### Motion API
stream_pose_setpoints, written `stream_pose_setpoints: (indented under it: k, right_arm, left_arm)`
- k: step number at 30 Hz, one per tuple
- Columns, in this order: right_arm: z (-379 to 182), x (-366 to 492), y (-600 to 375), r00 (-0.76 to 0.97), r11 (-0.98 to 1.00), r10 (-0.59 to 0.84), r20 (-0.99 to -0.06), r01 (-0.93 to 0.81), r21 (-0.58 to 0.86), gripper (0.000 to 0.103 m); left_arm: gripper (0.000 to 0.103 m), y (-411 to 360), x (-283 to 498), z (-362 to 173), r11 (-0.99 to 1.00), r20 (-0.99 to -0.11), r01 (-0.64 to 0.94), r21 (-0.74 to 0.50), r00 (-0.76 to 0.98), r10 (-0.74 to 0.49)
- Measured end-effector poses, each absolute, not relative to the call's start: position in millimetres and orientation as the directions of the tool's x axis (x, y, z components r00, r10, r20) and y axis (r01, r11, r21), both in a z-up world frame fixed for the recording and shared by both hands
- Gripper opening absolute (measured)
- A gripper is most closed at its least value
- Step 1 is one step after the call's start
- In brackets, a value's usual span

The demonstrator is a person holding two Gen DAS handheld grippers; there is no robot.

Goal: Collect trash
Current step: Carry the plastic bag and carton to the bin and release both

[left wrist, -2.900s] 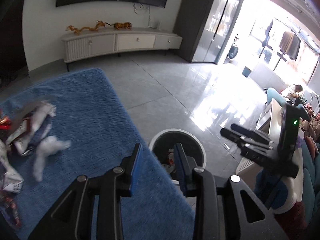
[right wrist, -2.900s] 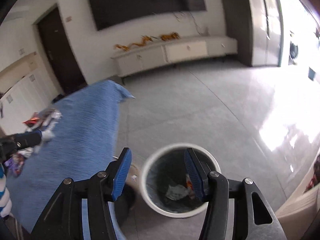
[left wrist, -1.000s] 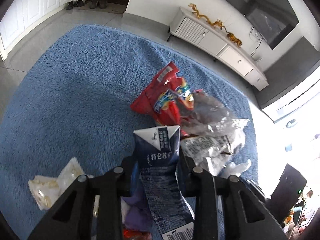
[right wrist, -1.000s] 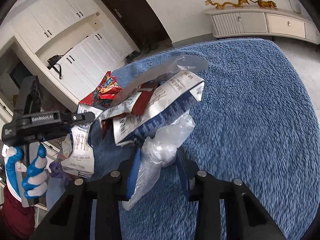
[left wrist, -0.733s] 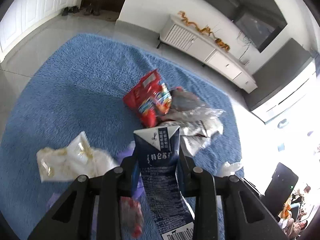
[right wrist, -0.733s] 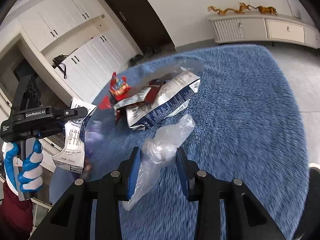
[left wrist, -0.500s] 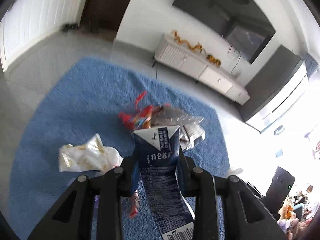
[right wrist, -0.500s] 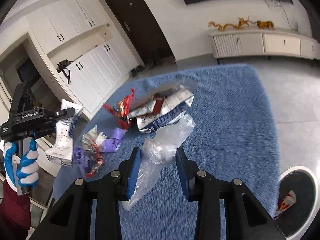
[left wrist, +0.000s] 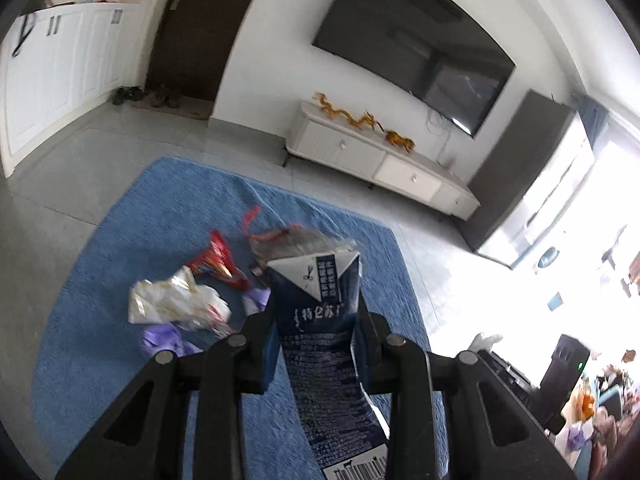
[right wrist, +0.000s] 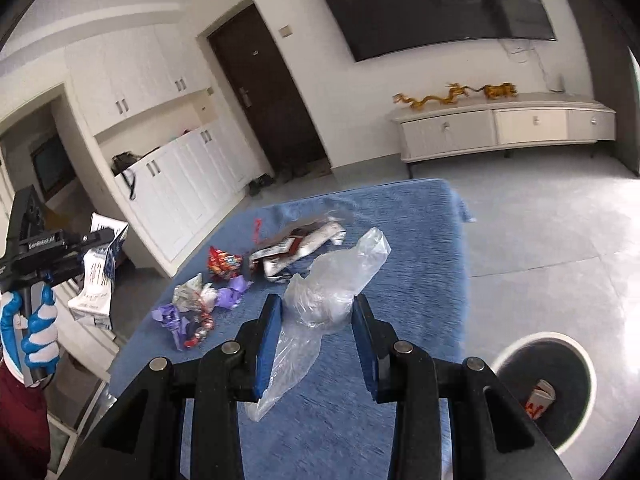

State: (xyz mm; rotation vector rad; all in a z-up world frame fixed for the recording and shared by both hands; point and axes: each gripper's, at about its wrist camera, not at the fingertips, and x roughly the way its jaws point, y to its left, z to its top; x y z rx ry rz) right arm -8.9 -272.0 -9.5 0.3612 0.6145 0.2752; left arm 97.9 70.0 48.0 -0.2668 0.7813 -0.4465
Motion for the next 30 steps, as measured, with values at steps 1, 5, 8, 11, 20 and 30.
stream_pose_setpoints:
  k: [1, 5, 8, 11, 20, 30]
  right_arm:
    - [-11, -13, -280, 0.789, 0.902, 0.344, -0.509, -0.128, 0.412, 0.034]
    - [-26, -30, -319, 0.806, 0.908, 0.278, -0.522, -0.044, 0.416, 0.034]
    - [-38, -40, -349, 0.816, 0.909, 0.218, -0.536, 0.030, 0.415, 0.034]
    - [-55, -49, -383, 0.816, 0.898, 0.160, -0.555, 0.113, 0.425, 0.034]
    - [-117, -56, -465, 0.747, 0.860, 0.041, -0.664, 0.312, 0.404, 0.034]
    - [-169, -40, -498, 0.663, 0.832, 0.007, -0.749, 0.411, 0.372, 0.036]
  left_arm:
    - [0.029, 59, 97, 45, 0.872, -0.624, 0.300, -0.387, 0.610, -0.488]
    - [0.029, 4, 98, 31, 0.855, -0.658, 0.359, -0.375, 0.546, -0.518]
    - [0.029, -45, 101, 20, 0.832, -0.683, 0.419, -0.364, 0.488, -0.544]
    - [0.029, -97, 102, 11, 0.802, -0.705, 0.484, -0.350, 0.428, -0.566]
    - [0.029, -264, 104, -42, 0.702, -0.764, 0.623, -0.345, 0.249, -0.596]
    - [0.031, -385, 109, -118, 0.655, -0.821, 0.689, -0.310, 0.154, -0.550]
